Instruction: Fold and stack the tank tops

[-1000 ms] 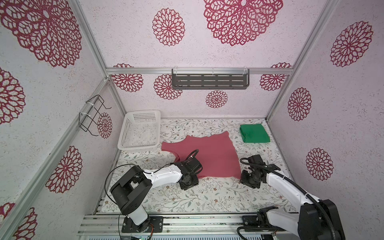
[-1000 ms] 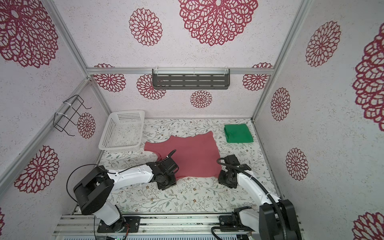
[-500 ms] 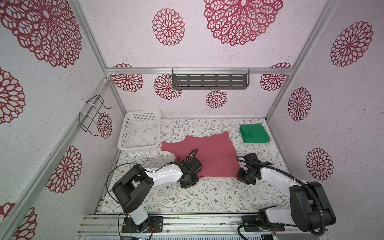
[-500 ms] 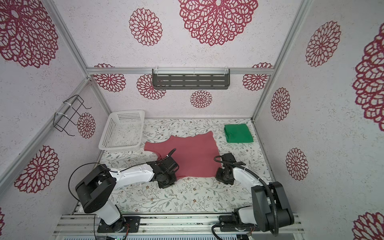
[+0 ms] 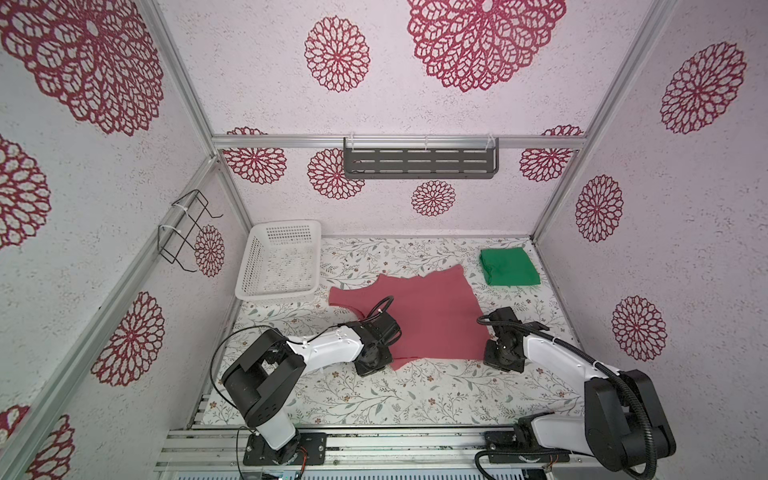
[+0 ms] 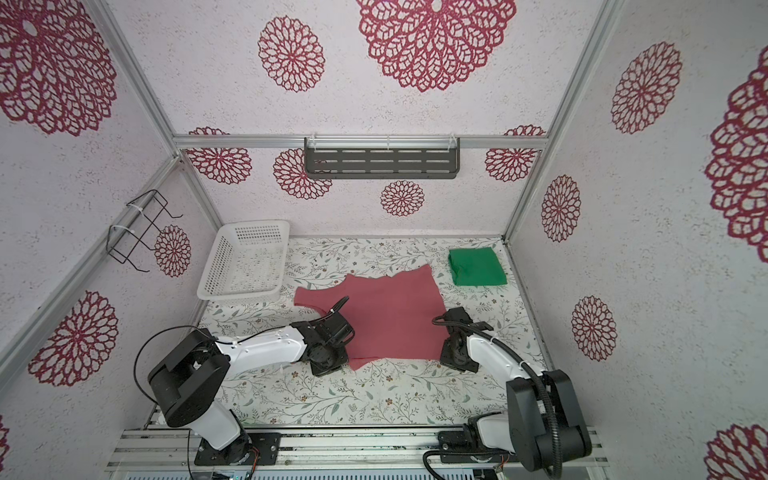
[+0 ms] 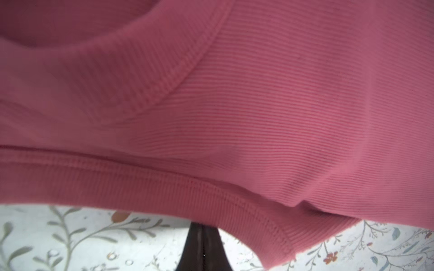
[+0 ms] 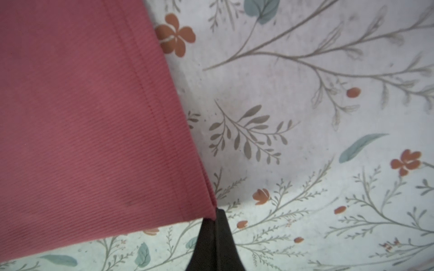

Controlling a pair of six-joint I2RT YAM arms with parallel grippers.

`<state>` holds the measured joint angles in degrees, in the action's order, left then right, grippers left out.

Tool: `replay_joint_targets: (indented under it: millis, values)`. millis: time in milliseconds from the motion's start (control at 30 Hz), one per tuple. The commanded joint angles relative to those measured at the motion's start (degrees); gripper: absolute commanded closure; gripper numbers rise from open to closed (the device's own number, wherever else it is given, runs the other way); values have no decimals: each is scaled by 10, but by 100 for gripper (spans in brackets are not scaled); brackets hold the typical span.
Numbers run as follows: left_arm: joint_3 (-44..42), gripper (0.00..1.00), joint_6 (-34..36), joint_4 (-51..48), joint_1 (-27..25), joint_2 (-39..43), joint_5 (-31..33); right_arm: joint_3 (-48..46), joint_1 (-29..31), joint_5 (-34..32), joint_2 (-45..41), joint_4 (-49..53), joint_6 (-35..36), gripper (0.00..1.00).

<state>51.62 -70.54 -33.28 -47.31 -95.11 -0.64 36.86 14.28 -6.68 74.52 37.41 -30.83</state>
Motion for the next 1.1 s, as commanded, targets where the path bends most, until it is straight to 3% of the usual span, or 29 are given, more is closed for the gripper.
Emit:
replay_joint_targets:
  millis: [0, 133, 333, 500, 567, 633, 667, 767, 933, 1067]
  values:
    - [-10, 100, -14, -2, -16, 23, -12, 3, 1, 11, -6, 15, 11, 100]
    - [-10, 70, -29, 29, -38, 28, -36, -6, 2, 23, -10, 8, 8, 100]
    - [12, 50, -16, 30, -42, -1, -44, -3, 2, 21, -15, 11, 9, 100]
    - [21, 49, -11, 33, -42, -24, -45, -5, 3, 22, -19, 12, 9, 100]
    - [28, 61, -9, 30, -44, -20, -41, -5, 2, 22, -20, 13, 9, 100]
    - [38, 80, 1, 23, -51, -1, -40, -6, 2, 22, -22, 11, 9, 100]
    - [45, 83, 5, 17, -55, 7, -37, -6, 2, 22, -21, 12, 10, 100]
    - [64, 78, 17, -17, -63, 21, -25, -6, 3, 23, -16, 8, 10, 100]
    - [81, 57, 31, -46, -60, -10, -4, -6, 2, 26, -10, 6, 12, 100]
    - [93, 54, 38, -45, -61, -31, -11, -7, 2, 25, -14, 5, 11, 100]
